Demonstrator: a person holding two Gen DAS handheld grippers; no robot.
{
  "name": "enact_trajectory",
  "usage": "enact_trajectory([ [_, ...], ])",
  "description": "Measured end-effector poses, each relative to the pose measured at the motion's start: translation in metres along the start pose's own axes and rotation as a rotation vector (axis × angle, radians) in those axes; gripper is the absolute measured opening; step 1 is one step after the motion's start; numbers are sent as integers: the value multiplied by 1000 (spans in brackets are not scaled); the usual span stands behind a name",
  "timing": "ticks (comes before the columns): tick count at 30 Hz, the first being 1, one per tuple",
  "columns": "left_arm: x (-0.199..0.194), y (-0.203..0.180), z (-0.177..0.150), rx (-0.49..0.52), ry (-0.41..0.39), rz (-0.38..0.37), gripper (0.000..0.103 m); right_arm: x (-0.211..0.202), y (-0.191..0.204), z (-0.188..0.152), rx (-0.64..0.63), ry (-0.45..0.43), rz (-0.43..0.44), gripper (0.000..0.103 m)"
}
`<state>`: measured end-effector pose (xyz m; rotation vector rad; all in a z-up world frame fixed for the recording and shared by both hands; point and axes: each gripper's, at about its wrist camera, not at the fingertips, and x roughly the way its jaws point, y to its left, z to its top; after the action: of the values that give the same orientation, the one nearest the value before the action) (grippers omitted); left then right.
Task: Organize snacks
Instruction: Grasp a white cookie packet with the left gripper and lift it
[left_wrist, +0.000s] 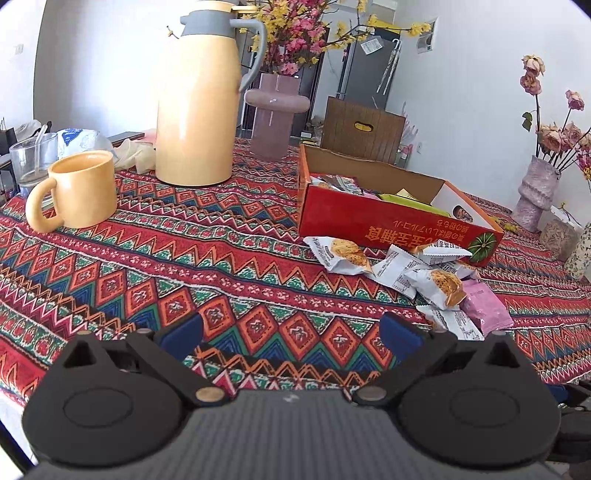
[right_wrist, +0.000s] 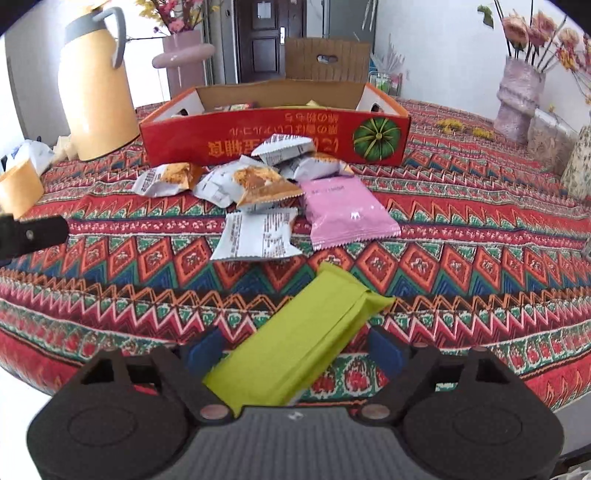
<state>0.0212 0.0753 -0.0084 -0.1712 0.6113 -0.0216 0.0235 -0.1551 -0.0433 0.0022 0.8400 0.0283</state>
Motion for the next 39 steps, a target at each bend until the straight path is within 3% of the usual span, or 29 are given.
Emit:
enact_trajectory([
  [1,0,1,0,-3,2,0,103,-3,-1,0,-6,-4,12,67],
  [3,1,1,0,-4,5,0,103,-6,-5,0,-21,-15,9,39],
  [4,1,0,0,-2,6,-1,103,-7,-8,-1,-26,-22,14,36],
  [13,13,-27,1,46,46,-19,103,-18,-52,0,43,-116,30,33],
  [21,31,-85,8,136,87,-66,103,-16,-87,12,100,-214,67,34],
  [31,73,-142,6,178,161,-53,103,6,-120,31,146,-279,120,34],
  [39,98,-160,3,190,214,-16,88,19,-137,42,162,-302,151,34],
])
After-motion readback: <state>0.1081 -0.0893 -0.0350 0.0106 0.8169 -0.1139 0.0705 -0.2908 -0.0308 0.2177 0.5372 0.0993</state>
